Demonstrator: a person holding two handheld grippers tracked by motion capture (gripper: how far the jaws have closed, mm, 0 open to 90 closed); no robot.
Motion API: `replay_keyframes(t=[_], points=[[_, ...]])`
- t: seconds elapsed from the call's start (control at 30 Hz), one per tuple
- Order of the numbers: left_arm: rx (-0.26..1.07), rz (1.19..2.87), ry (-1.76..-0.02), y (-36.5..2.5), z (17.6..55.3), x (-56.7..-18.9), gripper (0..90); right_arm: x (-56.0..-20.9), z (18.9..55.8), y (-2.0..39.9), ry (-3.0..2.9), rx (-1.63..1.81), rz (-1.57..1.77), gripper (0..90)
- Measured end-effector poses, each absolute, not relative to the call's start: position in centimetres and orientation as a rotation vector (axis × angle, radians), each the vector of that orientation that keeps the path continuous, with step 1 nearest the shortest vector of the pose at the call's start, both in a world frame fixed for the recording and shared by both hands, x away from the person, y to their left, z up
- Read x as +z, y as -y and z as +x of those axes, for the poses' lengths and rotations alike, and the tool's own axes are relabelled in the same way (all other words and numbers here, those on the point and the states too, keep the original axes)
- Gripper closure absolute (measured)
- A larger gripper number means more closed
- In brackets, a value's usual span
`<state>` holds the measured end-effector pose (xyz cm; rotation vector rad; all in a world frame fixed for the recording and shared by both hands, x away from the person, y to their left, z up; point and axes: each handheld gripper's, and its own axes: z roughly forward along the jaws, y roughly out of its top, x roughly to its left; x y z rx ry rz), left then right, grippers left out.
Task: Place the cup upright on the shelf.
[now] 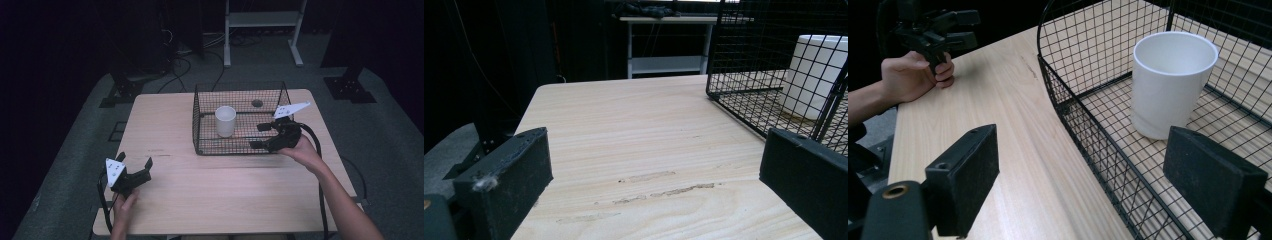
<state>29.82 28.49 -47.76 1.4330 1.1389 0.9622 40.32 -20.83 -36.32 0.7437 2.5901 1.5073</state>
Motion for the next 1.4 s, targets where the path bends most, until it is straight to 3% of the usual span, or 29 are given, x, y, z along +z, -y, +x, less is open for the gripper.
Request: replay_keyframes(t=[1.4], points=[[0.97,1.441,-1.137,-28.4,29.8,-47.8,0.0,-40.6,36.4,25.8,-2.571,1.46,0.84,14.1]])
